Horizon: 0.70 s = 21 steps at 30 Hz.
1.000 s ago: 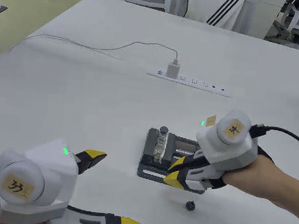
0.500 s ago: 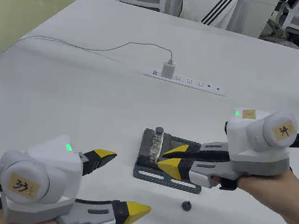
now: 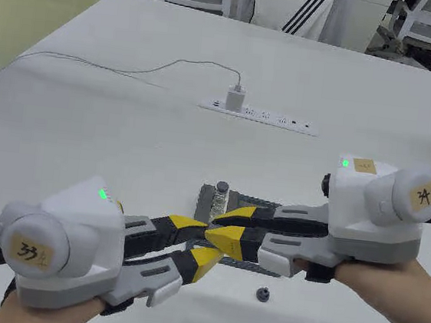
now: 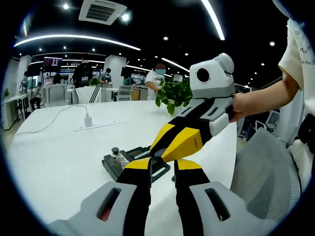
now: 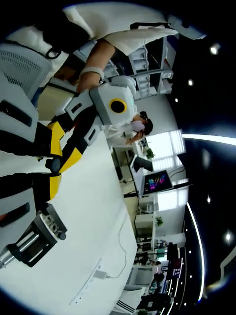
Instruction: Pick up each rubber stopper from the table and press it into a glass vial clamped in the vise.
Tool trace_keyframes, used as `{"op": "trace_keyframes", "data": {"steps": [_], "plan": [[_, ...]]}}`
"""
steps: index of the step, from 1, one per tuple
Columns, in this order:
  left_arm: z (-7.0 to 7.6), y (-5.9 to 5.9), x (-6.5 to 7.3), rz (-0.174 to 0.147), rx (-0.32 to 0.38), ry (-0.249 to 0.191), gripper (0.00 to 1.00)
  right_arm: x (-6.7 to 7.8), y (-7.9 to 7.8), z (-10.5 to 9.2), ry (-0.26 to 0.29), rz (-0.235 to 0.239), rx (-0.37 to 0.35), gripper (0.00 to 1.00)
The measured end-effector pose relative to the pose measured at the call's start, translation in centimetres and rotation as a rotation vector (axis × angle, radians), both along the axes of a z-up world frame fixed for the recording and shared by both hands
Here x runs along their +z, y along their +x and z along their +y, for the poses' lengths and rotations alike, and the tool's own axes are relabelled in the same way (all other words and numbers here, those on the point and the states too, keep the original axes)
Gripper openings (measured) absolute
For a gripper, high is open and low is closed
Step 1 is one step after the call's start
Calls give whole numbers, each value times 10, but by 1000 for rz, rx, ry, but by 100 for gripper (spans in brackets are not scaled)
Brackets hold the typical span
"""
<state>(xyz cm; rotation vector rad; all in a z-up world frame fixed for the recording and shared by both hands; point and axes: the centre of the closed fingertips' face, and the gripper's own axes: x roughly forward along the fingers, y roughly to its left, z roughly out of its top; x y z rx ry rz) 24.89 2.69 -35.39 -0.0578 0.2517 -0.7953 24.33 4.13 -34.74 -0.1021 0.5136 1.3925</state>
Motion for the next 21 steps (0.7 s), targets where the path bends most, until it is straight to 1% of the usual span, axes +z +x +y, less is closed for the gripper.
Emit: {"op": "trace_keyframes", "data": {"steps": [2, 3, 4, 5, 6, 8, 9, 11, 12, 14, 15, 16, 17, 18, 19, 20, 21], "plan": [[-1, 0, 1, -4, -4, -8, 12, 2, 0, 0, 17, 10, 2, 6], [-2, -1, 2, -4, -7, -16, 10, 2, 1, 0, 29, 32, -9, 6], [-2, -1, 4, -10, -8, -18, 8, 3, 1, 0, 38, 38, -10, 6], [-3, -1, 6, -29, -12, -20, 6, 7, 0, 0, 61, 51, -12, 6], [-2, -1, 8, -28, -6, -26, 5, 8, 0, 0, 70, 67, -19, 6], [-3, -1, 10, -29, -11, -36, 5, 10, -1, -1, 82, 68, -14, 6], [-3, -1, 11, -31, -13, -36, 5, 12, -2, 0, 91, 82, -17, 6], [-4, -1, 15, -27, -16, -59, 5, 16, -3, 0, 116, 94, -18, 6], [-4, -1, 18, -26, -14, -70, 6, 18, -3, 1, 139, 125, -30, 6], [-5, 0, 21, -30, -15, -78, 6, 20, 0, -1, 157, 120, -29, 6], [-5, 0, 22, -32, -16, -81, 6, 22, -1, -1, 170, 131, -34, 6], [-6, 0, 24, -31, -18, -90, 6, 23, -2, 0, 184, 138, -32, 6], [-6, 0, 27, -26, -19, -112, 6, 25, 0, -2, 204, 143, -34, 6], [-6, 1, 29, -25, -21, -122, 6, 27, 0, -2, 219, 147, -33, 6], [-6, 0, 30, -26, -25, -128, 6, 28, 0, -3, 231, 161, -34, 6], [-6, 0, 31, -26, -27, -128, 6, 29, 0, -4, 238, 166, -36, 6], [-7, -1, 31, -27, -32, -129, 6, 30, -2, -4, 243, 162, -30, 6]]}}
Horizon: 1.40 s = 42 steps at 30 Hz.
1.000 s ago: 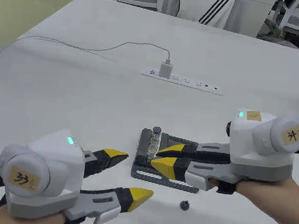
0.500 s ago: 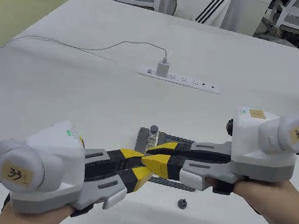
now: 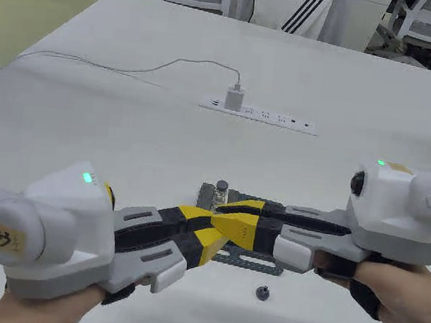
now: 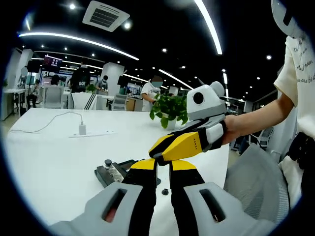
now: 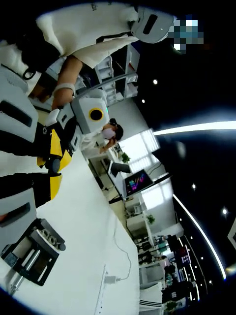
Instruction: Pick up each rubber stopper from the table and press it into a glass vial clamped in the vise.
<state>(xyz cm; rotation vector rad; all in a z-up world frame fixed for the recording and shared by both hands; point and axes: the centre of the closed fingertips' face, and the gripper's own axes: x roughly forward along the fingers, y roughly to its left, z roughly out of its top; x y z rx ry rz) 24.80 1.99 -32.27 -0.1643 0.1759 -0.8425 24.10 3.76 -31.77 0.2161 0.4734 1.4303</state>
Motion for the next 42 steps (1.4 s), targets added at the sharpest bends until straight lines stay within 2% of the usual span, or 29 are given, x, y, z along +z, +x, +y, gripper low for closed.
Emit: {"op": "trace_keyframes", "data": {"steps": [8, 11, 13, 14, 20, 28, 30, 32, 36, 39, 42], "plan": [[0, -6, 7, 21, -32, -54, 5, 11, -10, 2, 80, -43, 39, 6], [0, -11, 13, 37, -55, -105, 5, 16, -14, 2, 112, -57, 70, 6], [2, -12, 15, 38, -69, -119, 5, 19, -16, 3, 118, -53, 84, 6], [2, -13, 16, 49, -73, -132, 5, 20, -15, 2, 122, -54, 91, 6], [2, -17, 19, 50, -82, -127, 4, 23, -21, 5, 113, -79, 116, 7], [-2, -20, 15, 58, -99, -116, 4, 19, -23, 1, 58, -87, 125, 8], [-3, -21, 11, 58, -109, -99, 4, 10, -19, -4, -5, -49, 105, 15], [-3, -22, 9, 65, -112, -97, 4, 9, -17, -6, -19, -84, 108, 21], [-1, -22, 4, 72, -113, -66, 4, 7, -19, -14, -56, -92, 126, 25], [-1, -23, -1, 73, -130, -25, 4, 2, -23, -19, -117, -130, 159, 24], [-1, -23, -3, 73, -142, -5, 4, -1, -26, -20, -161, -154, 186, 25]]}}
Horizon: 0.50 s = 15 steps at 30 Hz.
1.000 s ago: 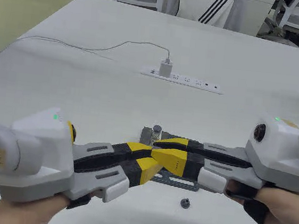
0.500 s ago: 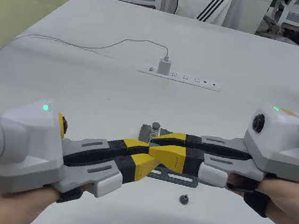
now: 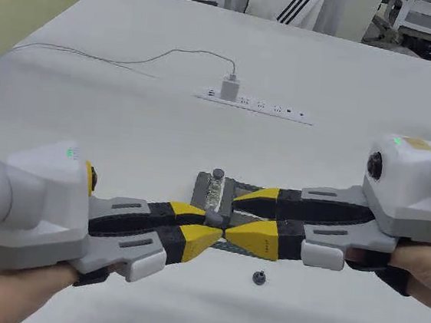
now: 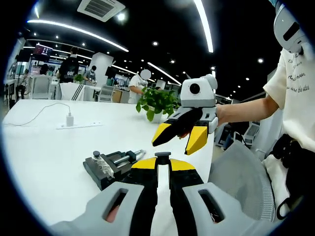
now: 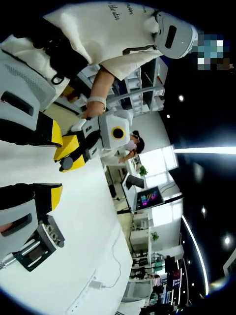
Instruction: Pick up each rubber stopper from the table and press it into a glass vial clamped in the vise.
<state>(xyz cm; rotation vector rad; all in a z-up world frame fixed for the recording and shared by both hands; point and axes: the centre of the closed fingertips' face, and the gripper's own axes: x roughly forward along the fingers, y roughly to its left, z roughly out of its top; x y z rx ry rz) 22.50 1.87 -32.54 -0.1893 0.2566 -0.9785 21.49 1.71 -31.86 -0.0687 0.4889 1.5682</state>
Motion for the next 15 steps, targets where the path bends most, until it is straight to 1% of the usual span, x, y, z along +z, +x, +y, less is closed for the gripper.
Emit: {"op": "trace_keyframes", "data": {"steps": [2, 3, 4, 7, 9, 11, 12, 13, 15], "plan": [[-1, 0, -3, -4, -13, 25, 4, -1, -2, -1, -24, -18, 20, 25], [-1, -1, -4, -2, -20, 30, 4, -2, -3, -1, -38, -29, 32, 25], [-2, -2, -6, -2, -25, 40, 4, -5, -1, -3, -51, -41, 44, 24], [-3, -4, -13, 1, -47, 71, 4, -9, -3, -7, -108, -89, 101, 23], [-4, -6, -15, 0, -60, 88, 4, -10, -4, -8, -131, -105, 124, 23], [-7, -8, -20, -2, -84, 112, 4, -12, -8, -9, -163, -121, 160, 23], [-8, -10, -23, 5, -102, 125, 4, -15, -8, -10, -181, -132, 178, 23], [-8, -10, -26, 8, -105, 138, 4, -17, -9, -10, -196, -137, 191, 23], [-9, -14, -29, 3, -133, 162, 4, -19, -12, -10, -220, -146, 216, 23]]}}
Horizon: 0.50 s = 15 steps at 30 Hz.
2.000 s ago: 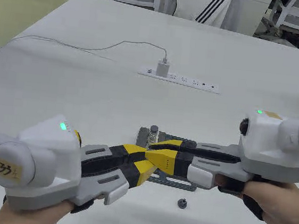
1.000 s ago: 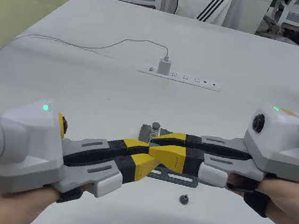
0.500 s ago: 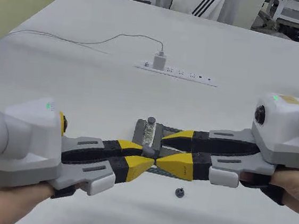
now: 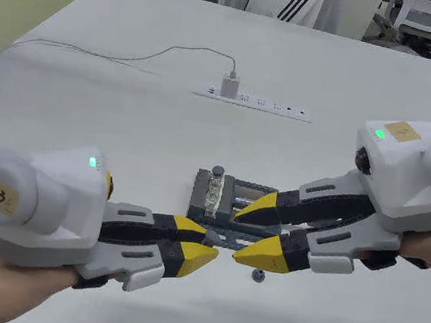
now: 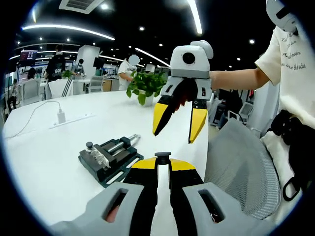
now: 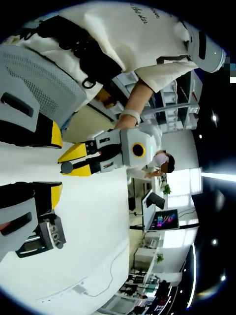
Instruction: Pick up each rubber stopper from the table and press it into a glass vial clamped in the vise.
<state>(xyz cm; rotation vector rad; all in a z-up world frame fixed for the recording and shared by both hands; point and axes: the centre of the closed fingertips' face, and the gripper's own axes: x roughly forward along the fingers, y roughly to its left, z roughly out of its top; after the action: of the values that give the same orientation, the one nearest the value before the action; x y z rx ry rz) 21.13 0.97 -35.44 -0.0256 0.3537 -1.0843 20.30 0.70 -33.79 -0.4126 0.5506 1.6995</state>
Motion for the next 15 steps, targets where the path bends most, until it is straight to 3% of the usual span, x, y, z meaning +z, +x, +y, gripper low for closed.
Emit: {"op": "trace_keyframes", "data": {"steps": [9, 15], "plan": [[-5, -8, -10, -9, -85, 82, 4, -13, -11, 1, -86, -22, 89, 18], [-8, -11, -12, -9, -111, 92, 4, -19, -10, 2, -118, -47, 128, 16]]}}
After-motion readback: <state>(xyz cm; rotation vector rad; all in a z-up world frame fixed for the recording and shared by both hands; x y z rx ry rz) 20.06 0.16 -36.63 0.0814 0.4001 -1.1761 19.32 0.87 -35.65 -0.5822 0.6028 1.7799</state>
